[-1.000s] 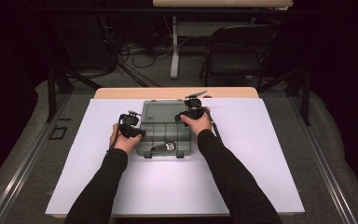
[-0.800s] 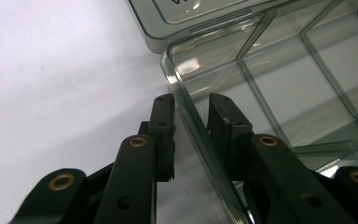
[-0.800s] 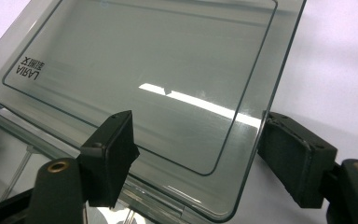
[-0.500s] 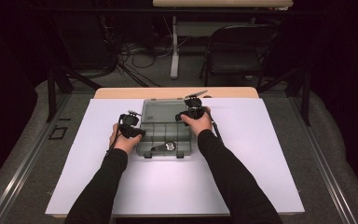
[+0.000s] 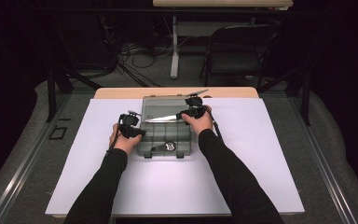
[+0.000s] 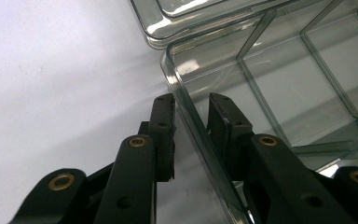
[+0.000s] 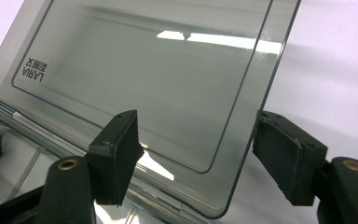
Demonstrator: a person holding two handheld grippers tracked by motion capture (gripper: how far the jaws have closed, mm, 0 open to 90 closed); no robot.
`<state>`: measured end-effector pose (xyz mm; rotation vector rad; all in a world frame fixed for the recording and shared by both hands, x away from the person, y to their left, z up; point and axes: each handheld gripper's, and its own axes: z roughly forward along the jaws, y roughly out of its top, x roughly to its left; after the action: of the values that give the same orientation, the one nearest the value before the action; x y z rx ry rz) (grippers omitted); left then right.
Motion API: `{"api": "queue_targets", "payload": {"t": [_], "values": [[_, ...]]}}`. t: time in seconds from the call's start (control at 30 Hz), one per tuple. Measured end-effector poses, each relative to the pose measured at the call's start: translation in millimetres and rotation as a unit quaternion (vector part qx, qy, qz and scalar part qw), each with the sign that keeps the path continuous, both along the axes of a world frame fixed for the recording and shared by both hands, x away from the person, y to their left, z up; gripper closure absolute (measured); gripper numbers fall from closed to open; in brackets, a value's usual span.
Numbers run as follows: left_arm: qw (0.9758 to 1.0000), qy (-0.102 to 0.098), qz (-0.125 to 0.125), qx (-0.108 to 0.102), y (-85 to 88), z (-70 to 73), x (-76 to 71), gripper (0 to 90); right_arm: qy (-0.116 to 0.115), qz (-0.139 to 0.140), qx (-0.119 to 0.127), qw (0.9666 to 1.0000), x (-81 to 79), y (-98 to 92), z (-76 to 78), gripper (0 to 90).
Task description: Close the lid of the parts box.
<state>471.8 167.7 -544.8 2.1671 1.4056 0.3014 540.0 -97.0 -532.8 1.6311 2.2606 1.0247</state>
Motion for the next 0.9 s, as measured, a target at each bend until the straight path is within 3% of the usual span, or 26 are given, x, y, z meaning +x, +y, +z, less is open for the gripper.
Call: {"api": "queue_targets", "payload": {"t": [0.07, 0.3, 0.6, 0.9], "values": [[1.0000, 0.000, 0.000, 0.000, 0.0, 0.0, 0.0, 71.5, 0.010, 0.004, -0.014, 0.9998, -0.7, -0.8, 2.7, 31.9], [1.0000, 0.000, 0.001, 0.000, -0.1, -0.1, -0.1, 71.5, -0.016, 0.000, 0.000, 0.9999, -0.7, -2.9, 3.5, 39.3], [1.0000, -0.001, 0.001, 0.000, -0.1, -0.1, -0.3, 71.6, -0.023, 0.000, -0.022, 0.9995, -3.2, -6.9, 10.7, 53.9], [1.0000, -0.001, 0.001, 0.001, -0.2, 0.0, -0.3, 71.7, -0.024, -0.007, -0.008, 0.9997, -3.8, -15.9, 15.5, 69.3]]}}
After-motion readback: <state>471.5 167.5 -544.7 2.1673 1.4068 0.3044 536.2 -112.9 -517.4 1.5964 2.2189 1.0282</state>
